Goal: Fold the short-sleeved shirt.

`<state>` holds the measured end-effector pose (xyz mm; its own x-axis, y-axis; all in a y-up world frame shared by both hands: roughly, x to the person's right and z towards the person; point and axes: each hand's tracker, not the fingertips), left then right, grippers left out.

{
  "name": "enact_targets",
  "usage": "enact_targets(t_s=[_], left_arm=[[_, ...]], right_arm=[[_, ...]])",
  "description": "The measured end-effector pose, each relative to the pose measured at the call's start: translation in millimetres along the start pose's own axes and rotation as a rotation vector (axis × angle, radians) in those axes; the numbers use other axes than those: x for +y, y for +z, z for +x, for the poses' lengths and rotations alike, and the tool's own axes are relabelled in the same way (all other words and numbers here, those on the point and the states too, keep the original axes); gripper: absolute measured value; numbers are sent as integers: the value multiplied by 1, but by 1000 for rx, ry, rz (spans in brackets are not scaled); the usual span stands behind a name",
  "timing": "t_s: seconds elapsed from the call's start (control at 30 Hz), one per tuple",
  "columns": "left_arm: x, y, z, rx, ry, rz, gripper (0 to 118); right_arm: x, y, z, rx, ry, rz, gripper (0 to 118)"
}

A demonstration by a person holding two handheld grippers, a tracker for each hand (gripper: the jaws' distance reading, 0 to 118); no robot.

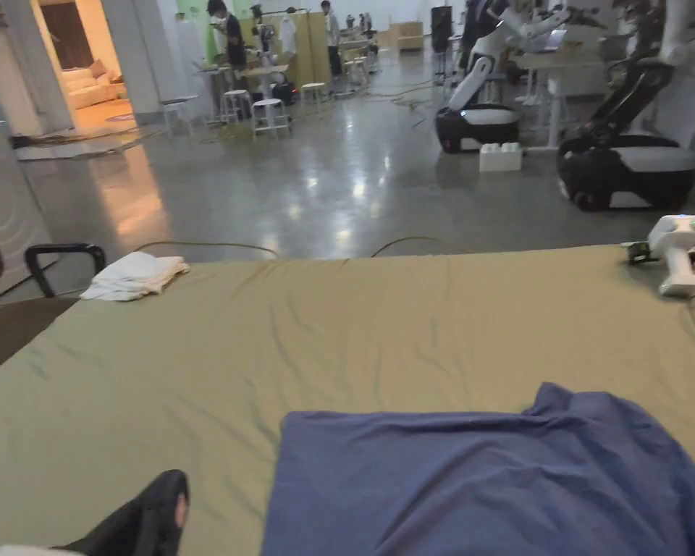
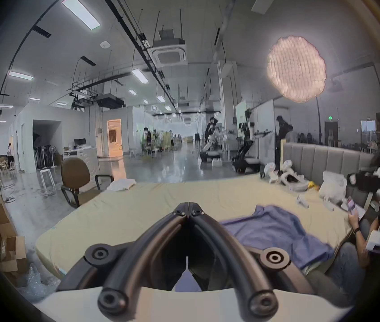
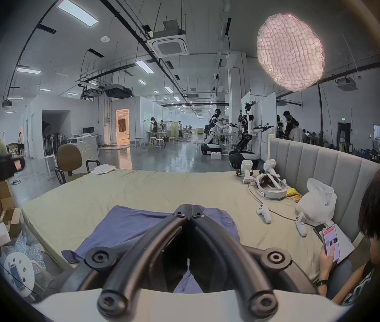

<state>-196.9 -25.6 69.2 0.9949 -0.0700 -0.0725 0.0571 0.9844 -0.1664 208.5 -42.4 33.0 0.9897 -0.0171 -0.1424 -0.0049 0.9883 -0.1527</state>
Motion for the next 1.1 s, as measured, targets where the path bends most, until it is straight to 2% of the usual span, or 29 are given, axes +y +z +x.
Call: enact_targets(t_s=[0.03, 0.07, 0.1, 0.13, 0.17, 0.3, 0.47, 0.5, 0.57, 0.7, 0.77, 0.87, 0.9, 0.93, 0.97, 1.0, 1.1], left_arm=[[-13, -13, -5, -8, 2, -73, 0], [-31, -26, -11, -20, 30, -123, 6], [-52, -37, -21, -61, 68, -184, 26], [-72, -47, -30, -88, 103, -236, 61], [-94, -59, -38, -93, 140, -319, 68], [-168, -87, -63, -93, 260, -503, 68], [-217, -118, -71, -137, 344, -682, 64], [-222, -124, -69, -149, 328, -692, 61], [-228, -139, -63, -142, 268, -740, 30], [-228, -149, -53, -137, 243, -753, 25], [-225, -150, -50, -138, 217, -766, 15], [-224, -154, -39, -133, 128, -805, 10], [-224, -155, -34, -127, 96, -809, 10], [-224, -157, -30, -125, 62, -808, 10], [-225, -157, -26, -119, 37, -808, 10], [-226, -157, -23, -117, 21, -811, 10], [-226, -156, -23, -116, 16, -805, 10]], right_arm=[[-4, -1, 3, 4, -14, -4, 0], [-8, -2, 5, 17, -35, -16, 0], [-12, -3, 5, 29, -52, -31, 0], [-15, -4, 6, 26, -56, -42, 0], [-19, -6, 7, 24, -55, -60, 0], [-31, -7, 12, 22, -52, -110, 0], [-42, -14, 15, 12, -61, -167, 0], [-43, -15, 16, 8, -60, -175, 0], [-47, -15, 17, 2, -62, -190, 0], [-57, -11, 24, -30, -61, -225, 0], [-63, -5, 32, -52, -68, -242, 0], [-79, 1, 51, -130, -99, -276, 0], [-87, 1, 60, -157, -109, -288, 7], [-98, -1, 72, -166, -132, -317, 36], [-106, -3, 81, -172, -161, -374, 57], [-118, -6, 90, -199, -190, -418, 68], [-162, -16, 114, -241, -239, -496, 68]])
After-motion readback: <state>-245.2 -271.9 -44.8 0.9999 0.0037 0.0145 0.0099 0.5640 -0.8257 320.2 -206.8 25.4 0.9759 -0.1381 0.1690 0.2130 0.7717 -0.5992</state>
